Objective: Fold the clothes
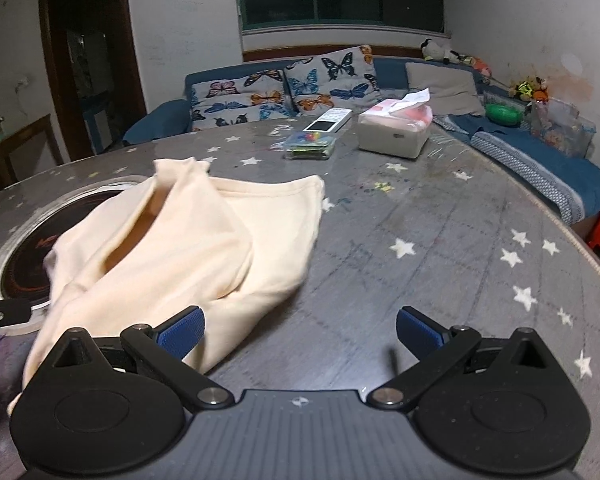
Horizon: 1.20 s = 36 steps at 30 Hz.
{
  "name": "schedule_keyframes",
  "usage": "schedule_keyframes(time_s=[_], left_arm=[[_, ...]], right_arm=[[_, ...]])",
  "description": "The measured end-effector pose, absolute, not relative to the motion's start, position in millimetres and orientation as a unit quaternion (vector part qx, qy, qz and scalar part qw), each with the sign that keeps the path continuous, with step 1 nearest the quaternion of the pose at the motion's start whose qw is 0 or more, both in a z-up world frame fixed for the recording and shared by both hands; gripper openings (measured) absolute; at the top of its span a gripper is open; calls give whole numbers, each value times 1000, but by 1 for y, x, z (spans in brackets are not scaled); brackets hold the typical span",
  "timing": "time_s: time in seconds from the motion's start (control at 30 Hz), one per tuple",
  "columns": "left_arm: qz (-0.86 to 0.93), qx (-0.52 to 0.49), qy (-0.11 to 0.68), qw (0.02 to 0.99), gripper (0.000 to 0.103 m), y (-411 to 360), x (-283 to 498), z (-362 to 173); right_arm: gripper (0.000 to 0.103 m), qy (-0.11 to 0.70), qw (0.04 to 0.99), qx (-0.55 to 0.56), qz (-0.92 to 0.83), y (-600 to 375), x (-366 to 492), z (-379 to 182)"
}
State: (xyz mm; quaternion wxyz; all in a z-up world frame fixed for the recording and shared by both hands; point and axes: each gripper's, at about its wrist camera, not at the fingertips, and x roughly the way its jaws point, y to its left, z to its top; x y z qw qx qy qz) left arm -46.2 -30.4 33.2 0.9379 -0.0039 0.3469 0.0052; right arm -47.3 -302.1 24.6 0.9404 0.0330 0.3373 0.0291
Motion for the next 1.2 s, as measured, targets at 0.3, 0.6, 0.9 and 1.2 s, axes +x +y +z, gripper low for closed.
schedule_keyframes(time_s=[0.3,0.6,0.9,1.2], left_arm=[[-6,0,342,940,103,-42,-63,42],[-14,7,340,940,103,-50,-79,44],[-37,19,342,939,103,-60,-99,45],[-53,35,341,938,103,-64,-118,44]], right_arm=[[103,325,944,28,54,-289,-68,32],[103,323,944,27,65,-282,-82,35],[103,319,945,29,61,-281,-95,37],[103,312,947,30,64,-279,-110,42]])
